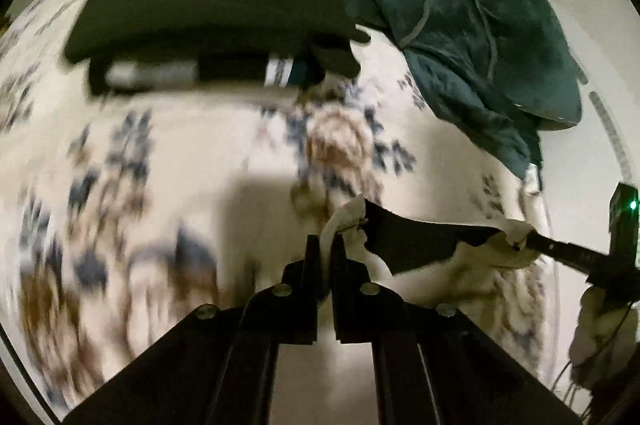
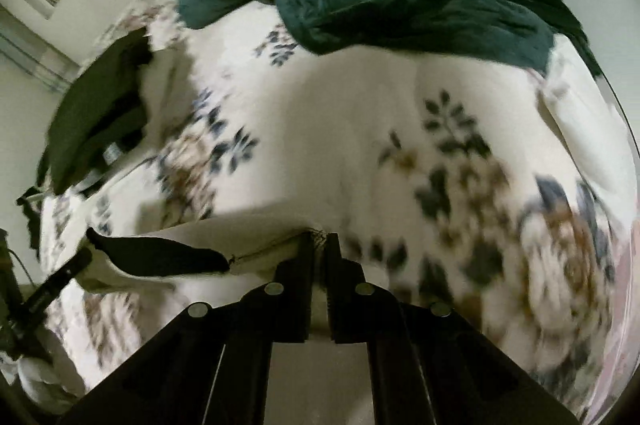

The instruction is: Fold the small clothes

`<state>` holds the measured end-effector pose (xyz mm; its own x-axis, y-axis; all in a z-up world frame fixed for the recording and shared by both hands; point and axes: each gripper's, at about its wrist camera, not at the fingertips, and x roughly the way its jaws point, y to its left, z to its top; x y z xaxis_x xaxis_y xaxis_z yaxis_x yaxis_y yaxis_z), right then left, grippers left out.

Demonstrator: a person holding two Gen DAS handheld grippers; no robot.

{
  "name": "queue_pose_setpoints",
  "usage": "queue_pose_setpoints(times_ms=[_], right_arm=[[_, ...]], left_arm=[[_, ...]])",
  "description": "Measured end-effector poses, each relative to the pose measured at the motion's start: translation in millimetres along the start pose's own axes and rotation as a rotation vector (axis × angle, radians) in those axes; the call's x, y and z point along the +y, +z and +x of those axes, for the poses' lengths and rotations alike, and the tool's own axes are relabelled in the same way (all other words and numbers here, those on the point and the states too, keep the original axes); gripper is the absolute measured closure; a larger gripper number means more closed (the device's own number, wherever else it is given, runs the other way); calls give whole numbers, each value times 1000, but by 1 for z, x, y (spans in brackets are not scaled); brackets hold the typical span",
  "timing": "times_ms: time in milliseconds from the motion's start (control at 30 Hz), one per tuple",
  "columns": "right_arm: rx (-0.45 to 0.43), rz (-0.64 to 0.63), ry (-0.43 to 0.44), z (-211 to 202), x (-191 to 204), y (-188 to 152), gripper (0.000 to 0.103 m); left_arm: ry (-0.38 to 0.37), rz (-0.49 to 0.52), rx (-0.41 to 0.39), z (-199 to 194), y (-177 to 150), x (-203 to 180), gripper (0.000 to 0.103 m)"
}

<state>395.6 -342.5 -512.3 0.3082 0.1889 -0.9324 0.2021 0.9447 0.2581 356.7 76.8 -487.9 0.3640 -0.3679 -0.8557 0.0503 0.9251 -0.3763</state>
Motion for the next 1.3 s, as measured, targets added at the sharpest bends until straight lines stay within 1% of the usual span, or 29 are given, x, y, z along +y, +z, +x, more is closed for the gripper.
queue_pose_setpoints(times_ms=[67, 133, 200, 233, 267, 333, 367, 400, 433, 467, 500, 533, 567, 600, 667, 733, 767, 833, 867, 900, 933, 967, 1000, 1033, 1100, 1133, 1200, 1233, 1300], right_arm=[[1, -18, 13, -22, -4, -40, 97], [13, -42, -3, -36, -10, -79, 97], [54, -40, -4, -37, -23, -121, 97], [83, -44, -12, -35, -30, -138, 97], [106, -46, -15, -31, -35, -152, 97], [158, -34, -13, -21, -48, -176, 97], [208, -27, -9, -12, -55, -186, 96], [241, -17, -9, -6, -62, -193, 90], [273, -2, -11, -2, -68, -198, 88], [302, 17, -16, 1, -75, -201, 87], [311, 42, -18, -1, -83, -202, 78], [308, 57, -17, -4, -87, -204, 70], [292, 80, -13, -9, -94, -202, 58], [265, 106, -5, -17, -101, -200, 56], [219, 166, 31, -27, -111, -193, 56], [180, 246, 95, -33, -121, -187, 56], [167, 303, 145, -32, -127, -182, 56], [161, 393, 220, -24, -134, -174, 56], [168, 430, 260, -16, -136, -170, 56], [187, 452, 291, -5, -136, -166, 56], [201, 469, 314, 4, -134, -165, 56], [210, 473, 337, 11, -131, -164, 64], [222, 456, 350, 17, -122, -160, 91], [231, 411, 337, 20, -113, -156, 95], [218, 293, 309, 16, -96, -155, 97], [214, 275, 303, 15, -94, -155, 97], [207, 283, 263, 14, -96, -156, 97], [209, 304, 229, 14, -102, -157, 97], [251, 310, 126, 23, -112, -159, 97]], left_arm=[[-2, -40, 23, -11, -30, 2, 100], [-1, -88, 75, -15, -68, 10, 100], [-14, -129, 125, -6, -98, 13, 99], [-17, -142, 160, 0, -114, 18, 96], [-25, -167, 204, 5, -128, 25, 96], [-61, -244, 259, 9, -147, 39, 94], [-69, -289, 272, 6, -158, 47, 87], [-88, -338, 272, 2, -165, 55, 77], [-108, -386, 260, -5, -170, 62, 70], [-119, -438, 242, -13, -175, 70, 53], [-134, -481, 220, -18, -178, 75, 46], [-152, -527, 198, -24, -178, 79, 46], [-165, -559, 191, -24, -175, 82, 46], [-175, -572, 187, -24, -172, 82, 46], [-167, -574, 174, -16, -157, 78, 46], [-182, -558, 178, -3, -144, 71, 46], [-160, -534, 194, 10, -134, 63, 46], [-148, -497, 196, 28, -124, 59, 46], [-134, -474, 188, 37, -119, 53, 50], [-117, -437, 172, 44, -113, 46, 87], [-106, -406, 177, 49, -111, 41, 98], [-91, -400, 166, 47, -109, 39, 99], [-96, -402, 138, 41, -106, 36, 99], [-102, -391, 119, 33, -104, 32, 99], [-83, -363, 119, 23, -105, 31, 99], [-69, -364, 132, 22, -109, 34, 99], [-28, -381, 182, 30, -119, 46, 99], [-27, -419, 213, 35, -125, 56, 99], [-67, -482, 278, 43, -129, 70, 98]])
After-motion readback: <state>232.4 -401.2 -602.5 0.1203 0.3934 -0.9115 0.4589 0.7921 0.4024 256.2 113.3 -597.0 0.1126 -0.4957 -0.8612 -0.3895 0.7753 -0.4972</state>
